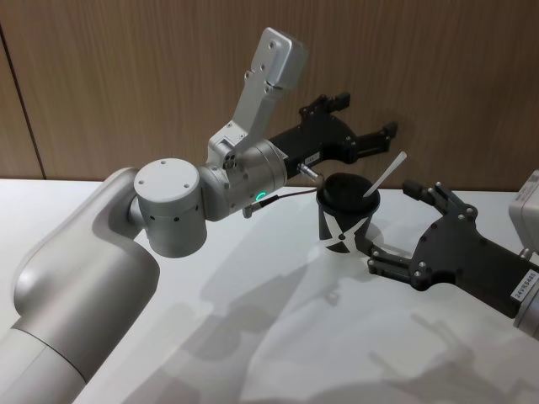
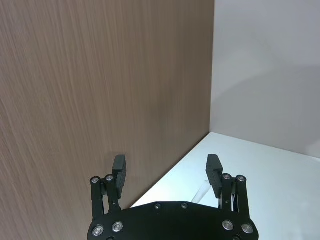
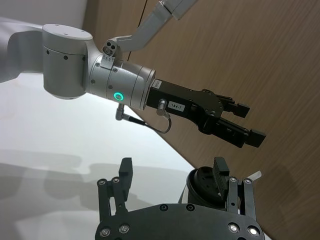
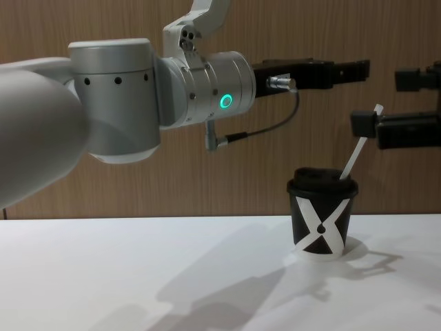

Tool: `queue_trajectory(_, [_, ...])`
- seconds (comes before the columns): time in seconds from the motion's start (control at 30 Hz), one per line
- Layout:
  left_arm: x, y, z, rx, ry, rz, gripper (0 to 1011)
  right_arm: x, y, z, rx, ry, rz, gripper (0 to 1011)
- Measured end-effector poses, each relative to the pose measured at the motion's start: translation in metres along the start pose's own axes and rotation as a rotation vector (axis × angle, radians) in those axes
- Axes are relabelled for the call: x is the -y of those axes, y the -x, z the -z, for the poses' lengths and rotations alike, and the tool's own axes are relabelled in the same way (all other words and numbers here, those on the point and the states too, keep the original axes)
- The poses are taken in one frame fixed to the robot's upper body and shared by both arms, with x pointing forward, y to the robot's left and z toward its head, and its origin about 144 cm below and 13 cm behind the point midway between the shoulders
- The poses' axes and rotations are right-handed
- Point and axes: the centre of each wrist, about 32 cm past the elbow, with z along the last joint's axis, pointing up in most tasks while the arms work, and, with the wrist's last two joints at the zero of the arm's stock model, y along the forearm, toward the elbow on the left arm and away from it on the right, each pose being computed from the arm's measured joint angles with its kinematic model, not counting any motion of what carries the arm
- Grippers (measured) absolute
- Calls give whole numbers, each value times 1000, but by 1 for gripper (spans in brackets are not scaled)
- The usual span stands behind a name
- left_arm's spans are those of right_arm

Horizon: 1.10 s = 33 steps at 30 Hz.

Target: Pick up the straw with one hand, pass it to the other hand, and insert it into the cup.

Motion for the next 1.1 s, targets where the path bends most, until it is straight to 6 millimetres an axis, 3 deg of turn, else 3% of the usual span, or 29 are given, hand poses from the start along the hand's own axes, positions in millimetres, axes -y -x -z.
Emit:
queue_trajectory(0.47, [-8, 2, 5, -7, 5, -2, 1000, -2, 0, -4, -34, -7, 10, 1001])
queue_trajectory(1.1, [-37, 8, 25, -34, 16, -51, 1000, -10, 0, -24, -233, -41, 41, 1001])
